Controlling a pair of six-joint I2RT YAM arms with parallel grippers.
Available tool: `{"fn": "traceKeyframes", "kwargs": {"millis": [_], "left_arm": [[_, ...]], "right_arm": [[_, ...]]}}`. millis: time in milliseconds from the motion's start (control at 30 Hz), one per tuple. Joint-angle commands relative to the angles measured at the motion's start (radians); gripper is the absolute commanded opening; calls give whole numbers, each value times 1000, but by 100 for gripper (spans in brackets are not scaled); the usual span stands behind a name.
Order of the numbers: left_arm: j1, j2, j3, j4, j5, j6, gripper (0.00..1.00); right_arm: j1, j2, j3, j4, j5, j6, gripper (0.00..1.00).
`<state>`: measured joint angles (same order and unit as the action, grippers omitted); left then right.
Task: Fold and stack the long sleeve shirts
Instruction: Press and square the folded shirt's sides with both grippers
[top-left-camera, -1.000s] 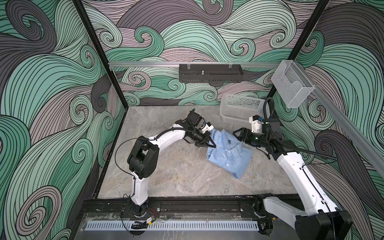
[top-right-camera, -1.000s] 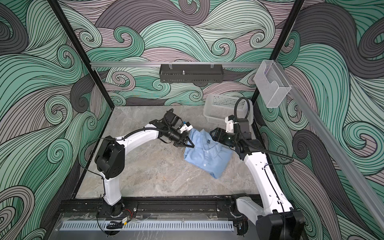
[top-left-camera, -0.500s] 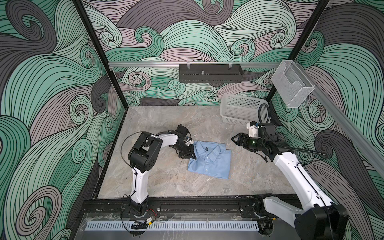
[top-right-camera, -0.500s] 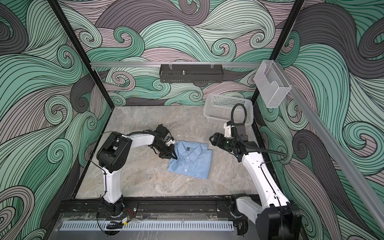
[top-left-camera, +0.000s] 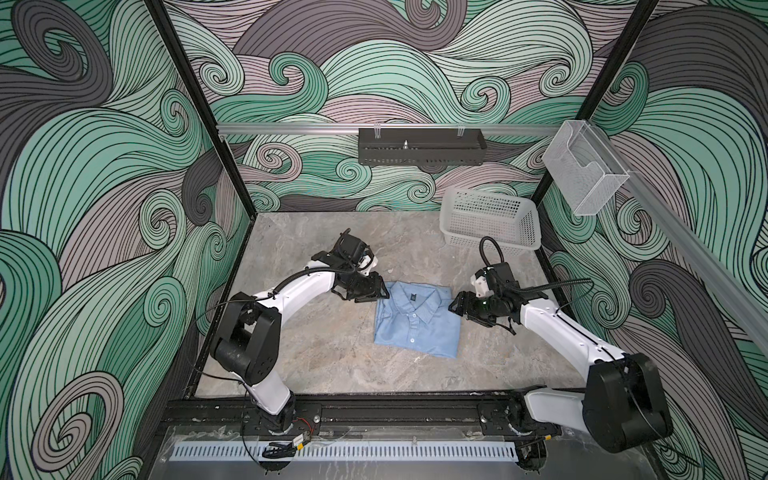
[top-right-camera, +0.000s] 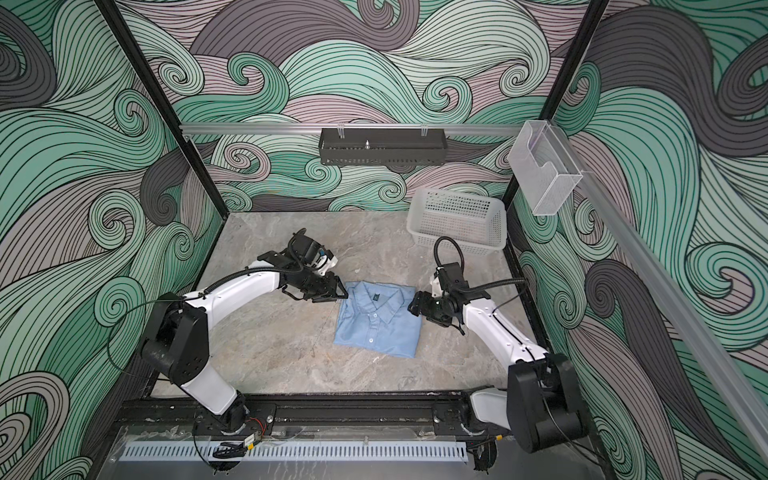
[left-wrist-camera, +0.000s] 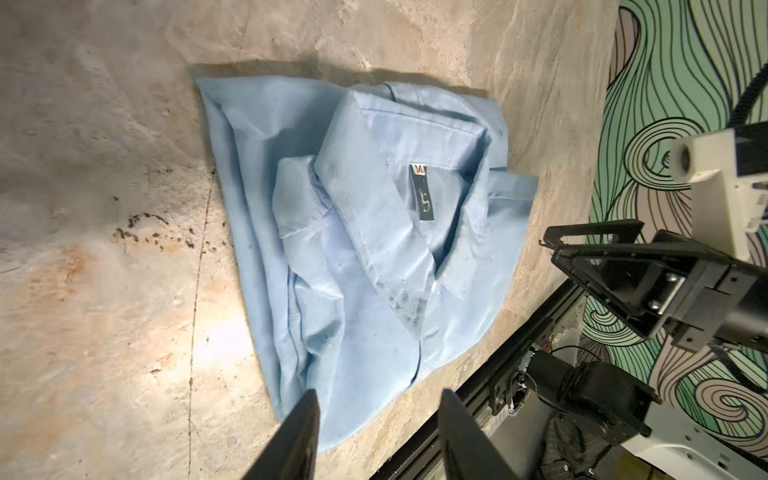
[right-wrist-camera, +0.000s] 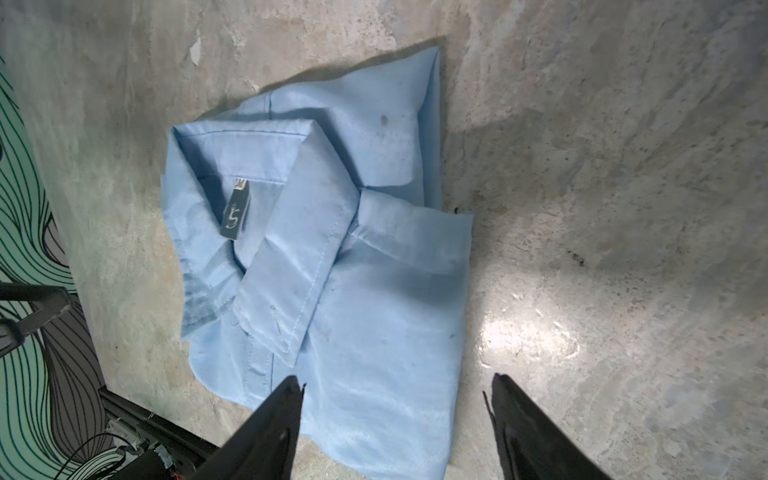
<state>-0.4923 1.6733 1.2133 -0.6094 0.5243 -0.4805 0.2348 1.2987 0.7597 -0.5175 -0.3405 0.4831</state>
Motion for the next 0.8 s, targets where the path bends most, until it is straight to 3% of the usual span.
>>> {"fn": "traceKeyframes", "kwargs": {"millis": [0, 233, 367, 600, 767], "left_arm": [[-17, 92, 26, -23, -45, -19, 48], [-17, 244, 151, -38, -99, 10, 47], [-15, 297, 210, -48, -104, 25, 42], [-15, 358, 260, -81, -99, 43, 23], [-14, 392, 289, -105, -108, 48, 20]], "right_arm": [[2, 39, 3, 43, 22, -9, 71], [-7, 105, 19, 51, 54, -34, 72], [-12, 148, 43, 68, 44, -47, 68], [-14, 187, 78, 87, 23, -67, 39], [-14, 202, 89, 81, 19, -74, 28]]}}
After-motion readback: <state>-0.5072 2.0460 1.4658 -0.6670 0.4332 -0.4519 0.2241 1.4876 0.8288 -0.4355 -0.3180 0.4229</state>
